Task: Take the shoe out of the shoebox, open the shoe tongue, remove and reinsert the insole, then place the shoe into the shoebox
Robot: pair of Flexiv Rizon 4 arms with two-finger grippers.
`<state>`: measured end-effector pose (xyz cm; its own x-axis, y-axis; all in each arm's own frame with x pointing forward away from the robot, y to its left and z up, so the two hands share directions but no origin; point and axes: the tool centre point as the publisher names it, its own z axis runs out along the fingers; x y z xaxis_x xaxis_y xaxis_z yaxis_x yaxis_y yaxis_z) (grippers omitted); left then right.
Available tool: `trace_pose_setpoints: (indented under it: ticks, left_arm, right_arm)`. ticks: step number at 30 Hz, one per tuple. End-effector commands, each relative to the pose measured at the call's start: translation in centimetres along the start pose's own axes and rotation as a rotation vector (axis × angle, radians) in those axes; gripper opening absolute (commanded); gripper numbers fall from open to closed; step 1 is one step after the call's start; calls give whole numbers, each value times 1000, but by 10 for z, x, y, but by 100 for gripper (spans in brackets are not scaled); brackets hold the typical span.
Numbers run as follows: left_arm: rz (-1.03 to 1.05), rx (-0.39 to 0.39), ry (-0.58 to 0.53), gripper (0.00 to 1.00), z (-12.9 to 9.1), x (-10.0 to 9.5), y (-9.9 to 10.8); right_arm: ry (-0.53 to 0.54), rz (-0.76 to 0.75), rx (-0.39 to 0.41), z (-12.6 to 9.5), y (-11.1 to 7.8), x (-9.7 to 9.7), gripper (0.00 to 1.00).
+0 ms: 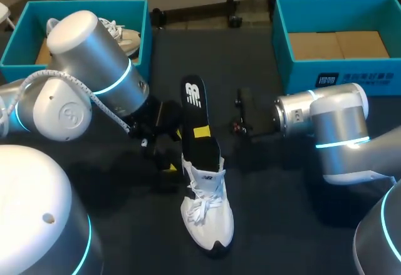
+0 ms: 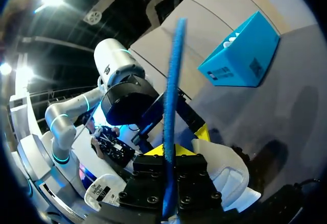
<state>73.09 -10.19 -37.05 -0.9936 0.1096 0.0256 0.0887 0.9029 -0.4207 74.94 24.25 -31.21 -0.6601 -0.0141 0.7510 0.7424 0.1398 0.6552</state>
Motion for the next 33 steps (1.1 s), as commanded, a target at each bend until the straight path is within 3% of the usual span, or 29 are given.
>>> trace_pose_setpoints:
  ticks: [1,18,33]
  left_arm:
    - [2,1,-2,100,0,1,1]
    - [2,1,-2,100,0,1,1]
    - [2,1,-2,100,0,1,1]
  right_arm:
    - [21,7,-11,2,-4,-8,0]
    - [82,38,-61,3,-42,-6,0]
    - [73,35,-65,5,-44,-1,0]
